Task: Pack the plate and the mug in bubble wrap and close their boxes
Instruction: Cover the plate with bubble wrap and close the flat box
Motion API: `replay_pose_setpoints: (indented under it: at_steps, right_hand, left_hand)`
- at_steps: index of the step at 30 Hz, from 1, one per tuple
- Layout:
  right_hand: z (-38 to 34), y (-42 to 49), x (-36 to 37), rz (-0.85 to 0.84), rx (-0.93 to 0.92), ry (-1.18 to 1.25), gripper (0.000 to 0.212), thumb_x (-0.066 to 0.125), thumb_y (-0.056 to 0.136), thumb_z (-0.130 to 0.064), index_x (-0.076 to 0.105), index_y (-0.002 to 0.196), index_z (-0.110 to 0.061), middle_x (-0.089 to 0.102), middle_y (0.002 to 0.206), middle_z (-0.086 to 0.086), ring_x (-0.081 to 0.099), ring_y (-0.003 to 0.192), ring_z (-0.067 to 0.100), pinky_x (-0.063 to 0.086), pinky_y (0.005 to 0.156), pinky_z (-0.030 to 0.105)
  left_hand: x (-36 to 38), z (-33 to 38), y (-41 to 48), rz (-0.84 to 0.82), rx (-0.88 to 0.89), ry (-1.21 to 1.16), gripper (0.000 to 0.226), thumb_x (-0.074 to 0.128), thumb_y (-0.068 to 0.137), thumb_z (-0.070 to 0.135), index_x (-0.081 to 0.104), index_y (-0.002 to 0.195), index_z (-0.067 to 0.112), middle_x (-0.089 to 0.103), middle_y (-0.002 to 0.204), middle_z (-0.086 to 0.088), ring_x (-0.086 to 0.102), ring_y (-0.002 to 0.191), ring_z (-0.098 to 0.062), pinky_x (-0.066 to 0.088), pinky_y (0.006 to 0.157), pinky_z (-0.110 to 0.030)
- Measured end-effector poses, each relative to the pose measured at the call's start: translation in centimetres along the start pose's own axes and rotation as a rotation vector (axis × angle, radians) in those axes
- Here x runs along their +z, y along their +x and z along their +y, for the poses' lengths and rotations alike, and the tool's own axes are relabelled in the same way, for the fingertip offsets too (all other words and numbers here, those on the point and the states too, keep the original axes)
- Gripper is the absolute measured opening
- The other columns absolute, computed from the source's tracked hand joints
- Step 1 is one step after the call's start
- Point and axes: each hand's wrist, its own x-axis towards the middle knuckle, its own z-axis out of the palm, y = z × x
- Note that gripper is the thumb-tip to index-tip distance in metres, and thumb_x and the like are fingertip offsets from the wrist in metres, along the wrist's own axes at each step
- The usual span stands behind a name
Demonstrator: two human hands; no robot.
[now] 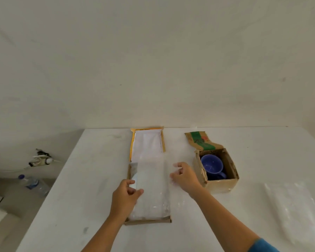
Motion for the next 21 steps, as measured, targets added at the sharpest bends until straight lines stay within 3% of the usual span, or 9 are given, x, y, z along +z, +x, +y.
replay_pose_setpoints:
  at_steps: [4, 8, 10, 12, 14, 16, 19, 21]
  right_hand:
    - [0.8, 0.3, 2.5, 0.025, 0.015, -0.138, 0.043, 0.06, 0.086, -0.007, 0.047, 0.126, -0.011, 0.058, 0.079, 0.001, 0.057, 0.072, 0.015, 0.043, 0.057, 0.021]
    - [1.1, 0.4, 4.1, 0.063, -0.029, -0.258, 0.036, 0.058, 0.086, -0.008, 0.05, 0.12, -0.01, 0.059, 0.081, 0.0, 0.056, 0.072, 0.013, 0.046, 0.059, 0.022]
    - [1.2, 0.4, 4.6, 0.079, -0.07, -0.333, 0.032, 0.06, 0.084, -0.009, 0.054, 0.115, -0.01, 0.061, 0.09, 0.004, 0.058, 0.078, 0.02, 0.051, 0.068, 0.029]
    - [1.1, 0.5, 4.9, 0.079, -0.124, -0.453, 0.034, 0.063, 0.082, -0.011, 0.055, 0.115, -0.008, 0.056, 0.099, 0.003, 0.052, 0.083, 0.019, 0.045, 0.074, 0.027]
    - [1.2, 0.5, 5.1, 0.066, -0.184, -0.566, 0.043, 0.065, 0.083, -0.015, 0.049, 0.123, -0.009, 0.046, 0.113, 0.005, 0.05, 0.09, 0.017, 0.043, 0.082, 0.023]
    - [1.2, 0.3, 5.3, 0.084, -0.252, -0.633, 0.06, 0.067, 0.084, -0.019, 0.036, 0.135, -0.013, 0.037, 0.128, 0.006, 0.048, 0.109, 0.02, 0.043, 0.097, 0.026]
    - [1.1, -0.3, 5.2, 0.046, -0.405, -0.76, 0.079, 0.067, 0.083, -0.034, 0.022, 0.145, -0.015, 0.023, 0.147, 0.007, 0.029, 0.134, 0.023, 0.031, 0.112, 0.033]
    - [1.1, -0.5, 5.0, -0.103, -0.466, -0.909, 0.091, 0.066, 0.079, -0.049, 0.015, 0.148, -0.018, 0.007, 0.157, 0.007, 0.01, 0.144, 0.026, 0.015, 0.118, 0.04]
  left_hand:
    - [-1.0, -1.8, 0.4, -0.036, 0.089, 0.105, 0.037, 0.078, 0.071, 0.011, 0.054, 0.099, 0.017, 0.065, 0.073, -0.005, 0.063, 0.065, -0.013, 0.047, 0.061, -0.016]
    - [-1.3, -3.0, 0.9, -0.053, 0.211, 0.267, 0.038, 0.073, 0.073, 0.011, 0.057, 0.107, 0.017, 0.057, 0.08, -0.002, 0.058, 0.065, -0.011, 0.046, 0.058, -0.015]
    - [-1.3, -3.4, 1.1, -0.054, 0.263, 0.352, 0.04, 0.069, 0.076, 0.013, 0.057, 0.114, 0.017, 0.052, 0.085, 0.0, 0.054, 0.065, -0.01, 0.043, 0.061, -0.013]
    - [-1.3, -3.5, 1.3, -0.073, 0.277, 0.416, 0.04, 0.066, 0.079, 0.015, 0.057, 0.119, 0.014, 0.048, 0.093, 0.0, 0.052, 0.067, -0.009, 0.042, 0.065, -0.013]
    - [-1.1, -3.7, 1.5, -0.096, 0.275, 0.492, 0.04, 0.062, 0.083, 0.019, 0.056, 0.121, 0.011, 0.046, 0.102, -0.002, 0.055, 0.074, -0.012, 0.045, 0.07, -0.017]
    - [-1.2, -3.4, 1.6, -0.108, 0.277, 0.621, 0.038, 0.058, 0.086, 0.026, 0.056, 0.121, 0.012, 0.046, 0.111, -0.003, 0.057, 0.091, -0.015, 0.049, 0.075, -0.022]
    - [-1.5, -2.9, 1.8, -0.103, 0.365, 0.683, 0.044, 0.056, 0.086, 0.036, 0.052, 0.125, 0.016, 0.045, 0.12, -0.001, 0.048, 0.11, -0.015, 0.05, 0.083, -0.024]
    - [-1.9, -2.7, 2.4, -0.186, 0.457, 0.619, 0.059, 0.056, 0.084, 0.044, 0.042, 0.135, 0.017, 0.037, 0.137, -0.002, 0.037, 0.128, -0.018, 0.043, 0.101, -0.028]
